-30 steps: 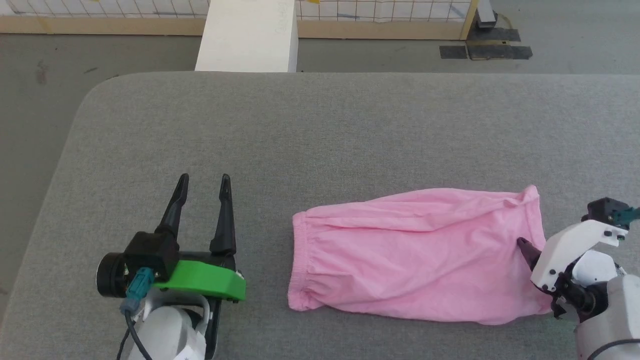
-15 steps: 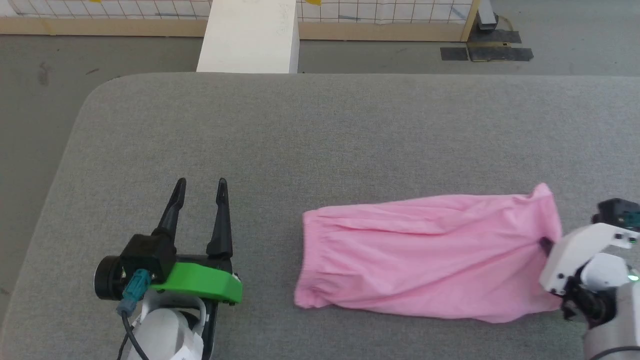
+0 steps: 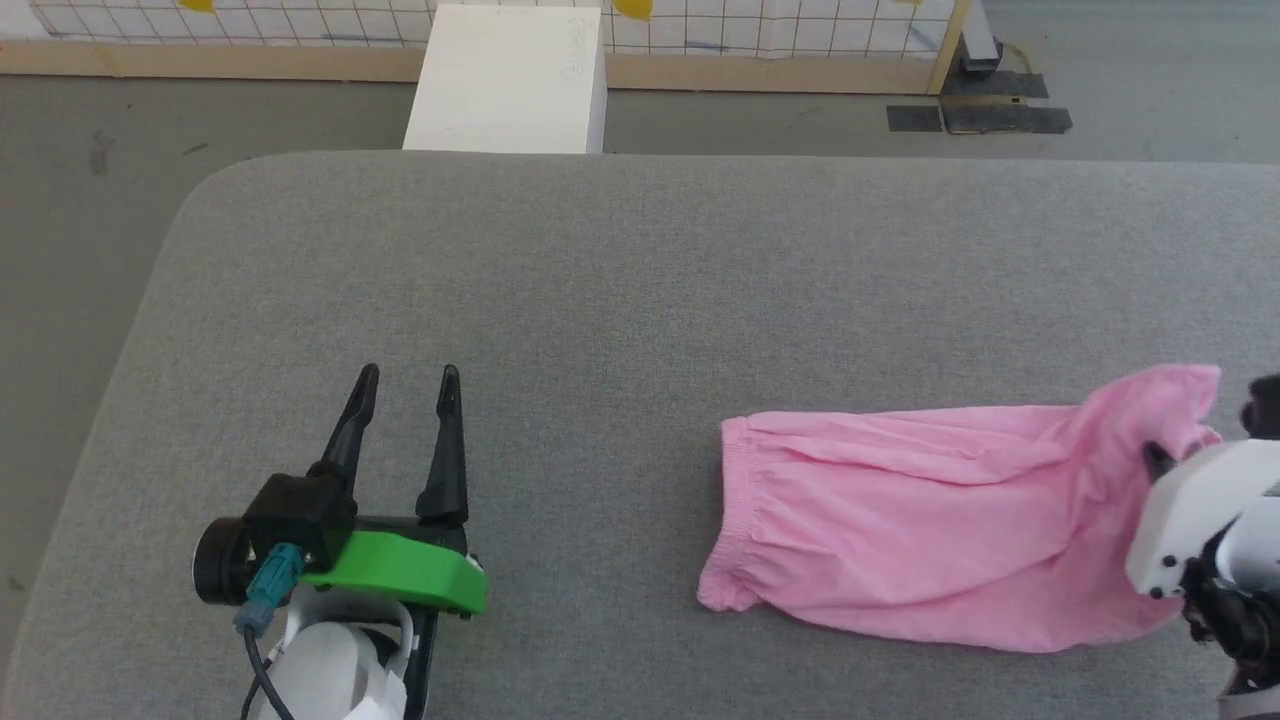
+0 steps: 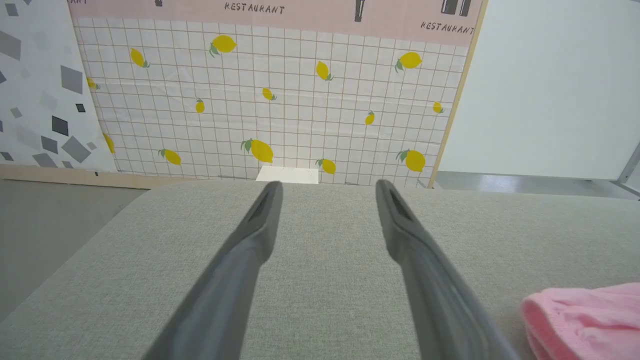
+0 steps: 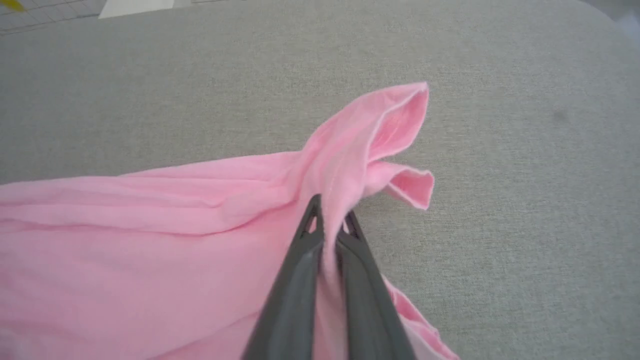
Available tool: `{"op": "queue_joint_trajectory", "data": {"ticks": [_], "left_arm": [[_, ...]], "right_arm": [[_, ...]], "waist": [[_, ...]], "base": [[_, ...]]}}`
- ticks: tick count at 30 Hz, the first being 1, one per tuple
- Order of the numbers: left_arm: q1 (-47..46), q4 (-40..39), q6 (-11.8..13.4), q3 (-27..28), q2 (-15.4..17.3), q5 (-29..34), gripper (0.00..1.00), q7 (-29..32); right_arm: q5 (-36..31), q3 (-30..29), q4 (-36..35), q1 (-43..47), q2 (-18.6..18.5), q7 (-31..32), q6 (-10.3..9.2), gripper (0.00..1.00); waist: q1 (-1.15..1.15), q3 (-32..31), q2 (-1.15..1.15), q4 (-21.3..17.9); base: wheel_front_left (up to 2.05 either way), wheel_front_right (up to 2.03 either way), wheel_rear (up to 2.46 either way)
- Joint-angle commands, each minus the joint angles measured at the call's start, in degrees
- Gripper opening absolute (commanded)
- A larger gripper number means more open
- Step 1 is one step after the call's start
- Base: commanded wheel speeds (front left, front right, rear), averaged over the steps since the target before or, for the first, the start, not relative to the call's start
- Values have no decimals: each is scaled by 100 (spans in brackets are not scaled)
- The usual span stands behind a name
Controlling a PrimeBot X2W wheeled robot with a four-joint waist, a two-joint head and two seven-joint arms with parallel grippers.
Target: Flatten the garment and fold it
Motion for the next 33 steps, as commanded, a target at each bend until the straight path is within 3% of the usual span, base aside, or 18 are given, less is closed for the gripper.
{"op": "queue_joint_trajectory", "data": {"ticks": [1,5,8,15,22,23,24,28,33], "left_arm": [[51,17,-25,-6,-27,-28,100,-26],[29,31,-37,-33,-27,-48,100,-26],[-1,45,-36,-61,-27,-66,100,-26],[-130,75,-8,-215,-28,-167,100,-26],[-184,92,45,-294,-28,-227,100,-26],[-181,95,48,-295,-28,-231,100,-26],[-176,99,51,-294,-28,-234,100,-26],[-132,116,71,-291,-28,-239,100,-26],[-58,145,58,-279,-28,-239,100,-26]], "right_arm": [[199,674,-778,212,-13,457,-8,0],[319,1696,-1374,214,-170,895,-8,0],[372,2415,-1388,22,-281,1044,-8,0],[512,3633,-472,-647,-168,1037,-8,0],[733,4328,520,-1108,-96,768,-8,0],[800,4419,605,-1154,-94,707,-8,40],[865,4479,658,-1183,-94,658,-8,96],[1155,4704,665,-1339,-132,224,-8,100],[1624,4574,289,-1423,-98,-841,-8,100]], "waist": [[0,-15,0,4],[0,-13,0,14],[0,19,0,40],[0,156,0,241],[0,238,0,386],[0,239,0,394],[0,236,0,396],[0,192,0,361],[0,51,0,274]], "base": [[0,0,0],[0,0,0],[0,0,0],[0,0,0],[0,0,0],[0,0,0],[0,0,0],[0,0,0],[0,0,0]]}}
